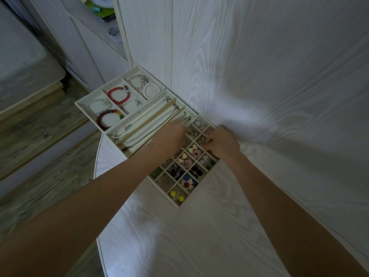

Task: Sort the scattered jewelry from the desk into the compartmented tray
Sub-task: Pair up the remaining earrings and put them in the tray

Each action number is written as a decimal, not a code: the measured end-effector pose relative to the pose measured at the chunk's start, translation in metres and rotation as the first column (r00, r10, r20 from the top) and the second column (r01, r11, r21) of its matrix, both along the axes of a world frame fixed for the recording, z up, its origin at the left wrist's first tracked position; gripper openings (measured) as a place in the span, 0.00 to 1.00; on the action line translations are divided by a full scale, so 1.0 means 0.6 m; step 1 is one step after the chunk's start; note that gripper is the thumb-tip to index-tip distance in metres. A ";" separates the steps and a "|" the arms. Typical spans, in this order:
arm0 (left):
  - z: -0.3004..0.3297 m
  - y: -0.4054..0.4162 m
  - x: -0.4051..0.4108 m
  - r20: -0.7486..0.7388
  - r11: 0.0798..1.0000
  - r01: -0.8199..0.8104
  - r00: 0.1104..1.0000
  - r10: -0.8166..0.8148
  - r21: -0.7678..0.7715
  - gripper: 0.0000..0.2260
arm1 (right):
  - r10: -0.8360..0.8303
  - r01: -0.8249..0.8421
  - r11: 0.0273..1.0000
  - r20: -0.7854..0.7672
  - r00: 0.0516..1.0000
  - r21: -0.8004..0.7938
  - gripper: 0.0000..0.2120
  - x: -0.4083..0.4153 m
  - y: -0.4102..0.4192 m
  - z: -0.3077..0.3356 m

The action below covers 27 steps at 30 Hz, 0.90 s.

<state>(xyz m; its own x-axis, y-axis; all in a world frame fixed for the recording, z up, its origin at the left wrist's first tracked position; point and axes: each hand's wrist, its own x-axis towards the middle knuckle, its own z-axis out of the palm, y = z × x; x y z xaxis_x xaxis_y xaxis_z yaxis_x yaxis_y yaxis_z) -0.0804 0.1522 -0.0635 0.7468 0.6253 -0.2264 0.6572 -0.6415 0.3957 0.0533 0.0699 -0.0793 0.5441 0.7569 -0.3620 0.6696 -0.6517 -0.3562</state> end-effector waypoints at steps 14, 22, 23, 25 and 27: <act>0.000 0.004 0.002 0.004 1.000 0.016 1.000 -0.016 0.014 0.13 | 0.045 -0.068 0.996 0.327 0.944 0.057 0.11 -0.019 0.002 -0.010; -0.002 0.008 0.002 -0.003 1.000 0.018 1.000 -0.018 0.016 0.13 | -0.017 -0.012 0.992 0.223 0.975 0.129 0.06 -0.003 -0.002 0.000; -0.003 0.007 0.003 -0.003 1.000 0.016 1.000 -0.015 0.014 0.13 | -0.010 -0.015 0.992 0.199 0.980 0.122 0.06 -0.001 -0.002 0.000; -0.003 0.007 0.004 0.000 1.000 0.014 1.000 -0.014 0.016 0.13 | 0.001 -0.017 0.995 0.167 0.986 0.098 0.07 -0.001 0.001 -0.001; -0.002 0.006 0.003 0.002 1.000 0.017 1.000 -0.017 0.018 0.13 | 0.011 -0.022 0.997 0.167 0.986 0.068 0.09 -0.002 0.005 -0.003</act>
<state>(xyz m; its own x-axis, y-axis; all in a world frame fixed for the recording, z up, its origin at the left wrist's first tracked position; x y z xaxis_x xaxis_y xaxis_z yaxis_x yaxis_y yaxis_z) -0.0786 0.1558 -0.0649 0.7582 0.6162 -0.2131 0.6448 -0.6600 0.3854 0.0520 0.0730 -0.0810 0.5795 0.7865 -0.2137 0.7339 -0.6176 -0.2827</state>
